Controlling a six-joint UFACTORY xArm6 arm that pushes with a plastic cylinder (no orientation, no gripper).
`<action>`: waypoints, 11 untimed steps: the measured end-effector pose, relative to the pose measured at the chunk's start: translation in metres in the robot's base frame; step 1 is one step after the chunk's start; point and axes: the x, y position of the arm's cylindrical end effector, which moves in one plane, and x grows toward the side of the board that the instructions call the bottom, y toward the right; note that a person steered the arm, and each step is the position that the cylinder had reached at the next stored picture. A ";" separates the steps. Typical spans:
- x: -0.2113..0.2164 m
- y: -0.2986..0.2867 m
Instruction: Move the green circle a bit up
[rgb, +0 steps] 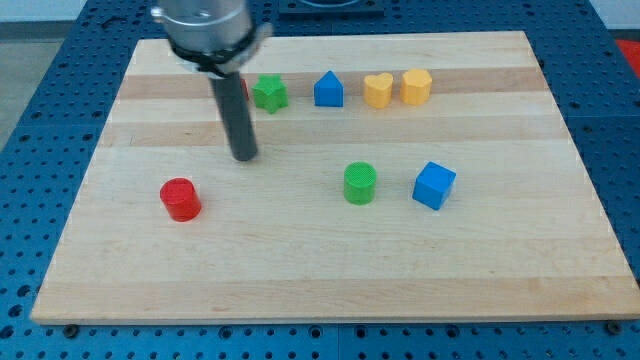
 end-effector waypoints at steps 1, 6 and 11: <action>0.025 0.048; 0.087 0.084; 0.063 0.104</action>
